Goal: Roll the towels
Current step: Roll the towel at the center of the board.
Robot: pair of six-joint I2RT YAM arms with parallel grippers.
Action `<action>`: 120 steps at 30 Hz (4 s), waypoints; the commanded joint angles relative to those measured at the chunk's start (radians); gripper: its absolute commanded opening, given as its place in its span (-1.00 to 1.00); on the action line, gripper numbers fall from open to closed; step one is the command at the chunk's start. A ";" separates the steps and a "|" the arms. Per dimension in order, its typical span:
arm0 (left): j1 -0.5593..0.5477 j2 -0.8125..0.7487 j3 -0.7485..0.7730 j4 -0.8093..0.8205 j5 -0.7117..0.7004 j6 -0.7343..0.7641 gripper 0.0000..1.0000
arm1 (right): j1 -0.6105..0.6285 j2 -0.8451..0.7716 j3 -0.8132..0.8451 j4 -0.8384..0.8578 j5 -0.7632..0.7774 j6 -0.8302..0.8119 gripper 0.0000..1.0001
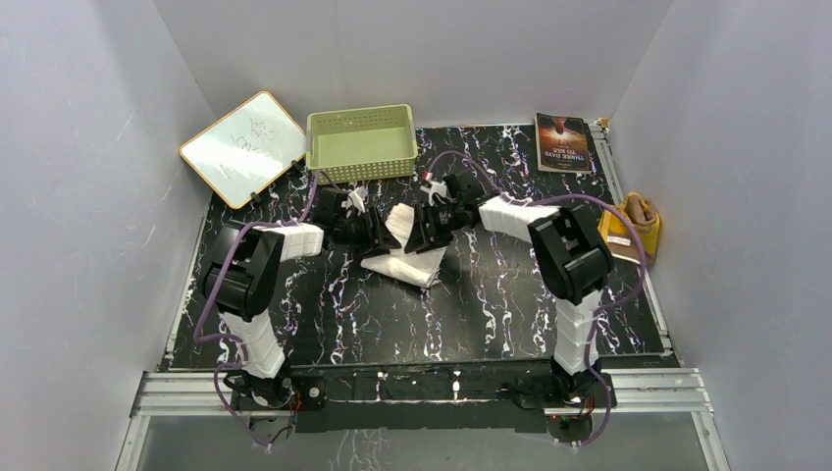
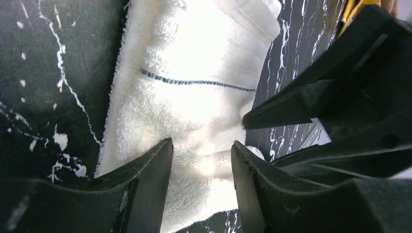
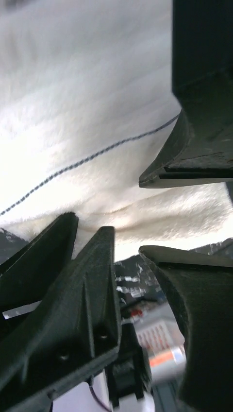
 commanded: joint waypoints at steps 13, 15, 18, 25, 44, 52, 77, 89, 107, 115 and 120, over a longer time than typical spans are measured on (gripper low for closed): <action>-0.025 0.150 -0.010 -0.155 -0.135 0.094 -0.06 | 0.392 -0.426 -0.201 0.059 0.780 -0.569 0.05; -0.025 0.151 -0.008 -0.160 -0.136 0.098 -0.06 | 0.424 -0.380 -0.173 0.042 0.806 -0.594 0.02; -0.025 0.151 -0.006 -0.168 -0.138 0.103 -0.06 | 0.450 -0.312 -0.133 0.017 0.837 -0.617 -0.04; -0.025 0.151 -0.011 -0.174 -0.134 0.108 -0.06 | 0.464 -0.235 -0.107 0.045 0.889 -0.643 -0.11; -0.009 0.106 0.147 -0.349 -0.058 0.173 -0.04 | 0.459 -0.183 -0.197 0.116 0.982 -0.579 -0.58; 0.086 0.014 0.354 -0.518 -0.039 0.223 0.08 | 0.398 -0.235 -0.282 0.162 0.864 -0.499 -0.91; 0.032 -0.124 0.186 -0.352 0.060 0.163 0.11 | -0.060 0.089 -0.048 0.077 -0.059 -0.077 -0.82; 0.003 0.025 0.191 -0.124 0.114 0.007 0.05 | -0.110 0.191 -0.048 0.056 -0.091 -0.004 -0.82; 0.003 0.189 0.274 -0.206 0.003 0.041 -0.06 | -0.110 0.202 -0.045 0.022 -0.064 -0.032 -0.71; 0.003 0.241 0.328 -0.355 -0.092 0.126 -0.14 | -0.078 -0.018 -0.070 -0.009 0.235 -0.169 0.07; 0.003 0.255 0.334 -0.375 -0.099 0.146 -0.15 | 0.000 -0.195 -0.139 0.050 0.489 -0.268 0.06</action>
